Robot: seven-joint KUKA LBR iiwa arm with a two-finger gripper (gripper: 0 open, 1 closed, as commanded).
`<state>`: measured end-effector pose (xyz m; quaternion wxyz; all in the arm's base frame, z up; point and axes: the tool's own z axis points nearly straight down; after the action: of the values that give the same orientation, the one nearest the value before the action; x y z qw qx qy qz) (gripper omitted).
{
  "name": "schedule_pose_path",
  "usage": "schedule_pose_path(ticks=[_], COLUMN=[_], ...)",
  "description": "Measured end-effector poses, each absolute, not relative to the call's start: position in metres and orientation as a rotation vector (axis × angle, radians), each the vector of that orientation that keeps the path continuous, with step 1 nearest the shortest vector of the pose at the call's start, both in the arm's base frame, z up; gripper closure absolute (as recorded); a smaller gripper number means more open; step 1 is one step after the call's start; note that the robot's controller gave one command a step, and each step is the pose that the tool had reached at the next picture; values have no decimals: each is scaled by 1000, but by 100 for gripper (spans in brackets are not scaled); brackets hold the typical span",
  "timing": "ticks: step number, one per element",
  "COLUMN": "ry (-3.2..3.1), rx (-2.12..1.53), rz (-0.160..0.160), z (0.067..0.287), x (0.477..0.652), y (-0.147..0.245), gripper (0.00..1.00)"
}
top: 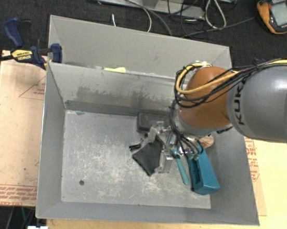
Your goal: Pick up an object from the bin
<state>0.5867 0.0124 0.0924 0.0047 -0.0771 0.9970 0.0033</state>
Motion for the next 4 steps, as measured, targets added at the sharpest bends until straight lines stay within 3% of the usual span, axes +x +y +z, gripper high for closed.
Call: schedule_pose_path(ticks=[1,2,3,4], ry=[3131,3098,3031,3031], rx=[-19,-440,-762,-763], rz=[11,9,8,8], z=[89,87,83,83], x=[591,592,599,599], y=[19,20,27,27], gripper=[0,0,100,0])
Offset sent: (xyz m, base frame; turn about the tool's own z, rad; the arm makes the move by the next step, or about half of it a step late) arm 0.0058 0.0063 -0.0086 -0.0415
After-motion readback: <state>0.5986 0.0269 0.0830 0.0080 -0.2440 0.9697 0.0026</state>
